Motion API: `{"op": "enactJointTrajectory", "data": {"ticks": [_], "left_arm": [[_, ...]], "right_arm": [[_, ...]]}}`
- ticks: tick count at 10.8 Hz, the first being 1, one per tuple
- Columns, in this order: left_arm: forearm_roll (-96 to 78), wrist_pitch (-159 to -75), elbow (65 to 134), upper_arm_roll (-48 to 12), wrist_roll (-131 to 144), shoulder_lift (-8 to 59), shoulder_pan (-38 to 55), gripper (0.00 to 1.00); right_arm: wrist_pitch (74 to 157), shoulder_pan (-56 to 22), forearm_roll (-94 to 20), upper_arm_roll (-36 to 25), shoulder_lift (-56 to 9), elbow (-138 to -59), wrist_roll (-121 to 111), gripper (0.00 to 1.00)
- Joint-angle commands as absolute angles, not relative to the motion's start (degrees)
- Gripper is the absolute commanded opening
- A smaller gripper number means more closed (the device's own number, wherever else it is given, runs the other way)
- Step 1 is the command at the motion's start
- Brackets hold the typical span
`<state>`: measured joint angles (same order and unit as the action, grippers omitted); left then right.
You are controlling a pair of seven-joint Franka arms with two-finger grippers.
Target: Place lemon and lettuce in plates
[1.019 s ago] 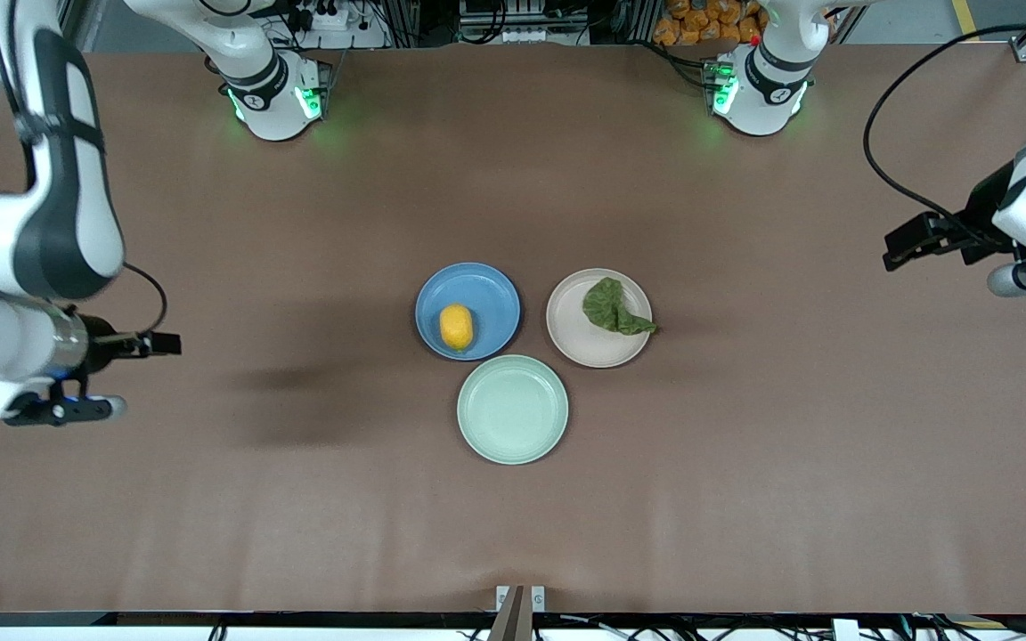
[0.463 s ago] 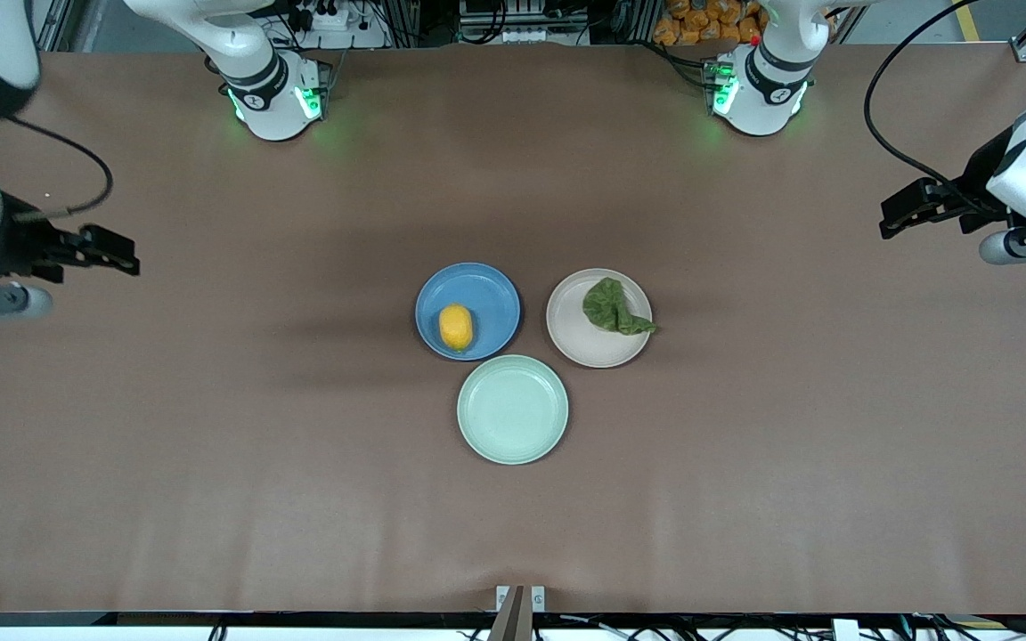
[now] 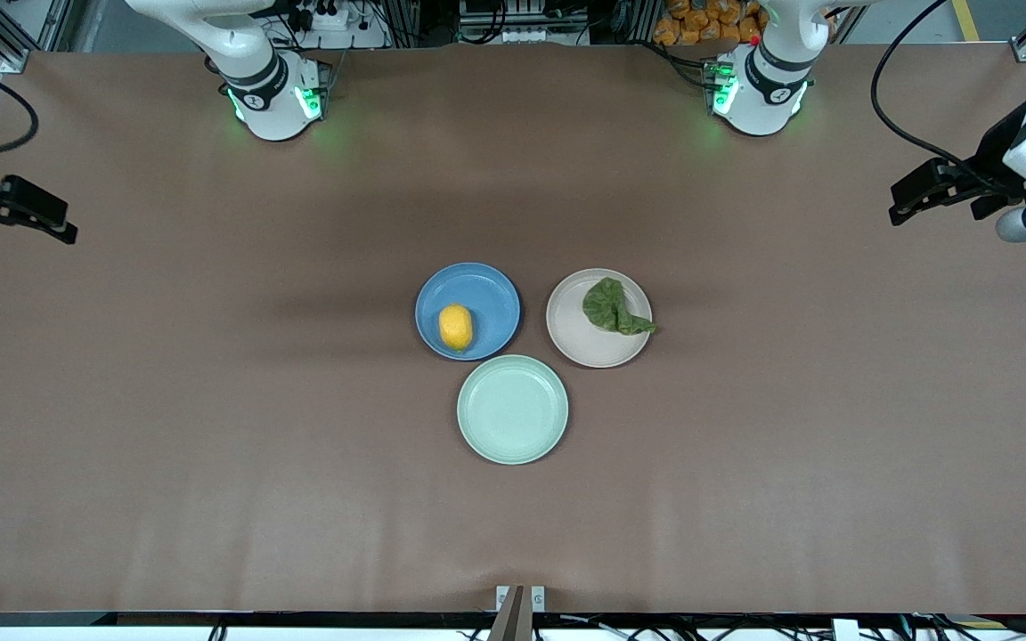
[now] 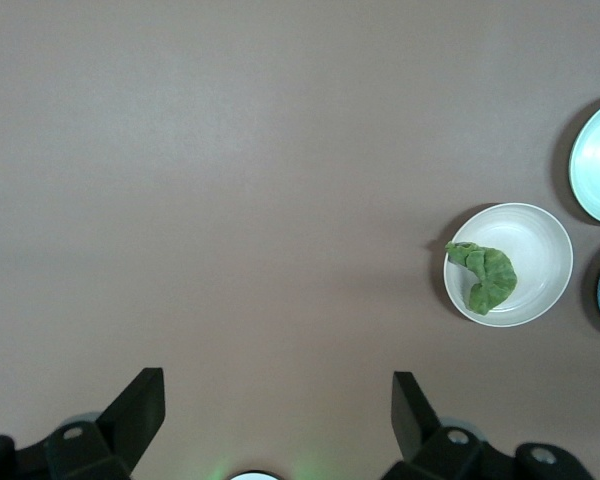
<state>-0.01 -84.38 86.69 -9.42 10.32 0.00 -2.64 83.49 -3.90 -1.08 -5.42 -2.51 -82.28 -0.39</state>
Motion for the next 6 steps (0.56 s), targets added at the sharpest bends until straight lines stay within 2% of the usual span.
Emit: {"op": "enactJointTrajectory", "data": {"ticks": [1,3,4,6], "left_arm": [[-1.06,-84.46,88.24,-9.67,8.61,-1.49,-3.25,1.0],[-0.7,-84.46,87.98,-9.67,8.61,-1.41,-3.34,1.0],[-0.7,-84.55,87.98,-9.67,8.61,-1.41,-3.17,1.0],[-0.7,-84.9,87.98,-9.75,8.61,-1.41,-3.16,1.0]], "right_arm": [[82.71,-3.52,-0.18,-4.66,-0.79,-84.29,2.97,1.0],[79.46,-3.52,-0.18,-4.66,-0.09,-85.07,6.31,1.0],[79.63,-3.34,-0.35,-4.57,1.91,-88.04,6.76,1.0],[79.89,-2.29,-0.88,-4.57,1.32,-87.63,6.15,1.0]]}}
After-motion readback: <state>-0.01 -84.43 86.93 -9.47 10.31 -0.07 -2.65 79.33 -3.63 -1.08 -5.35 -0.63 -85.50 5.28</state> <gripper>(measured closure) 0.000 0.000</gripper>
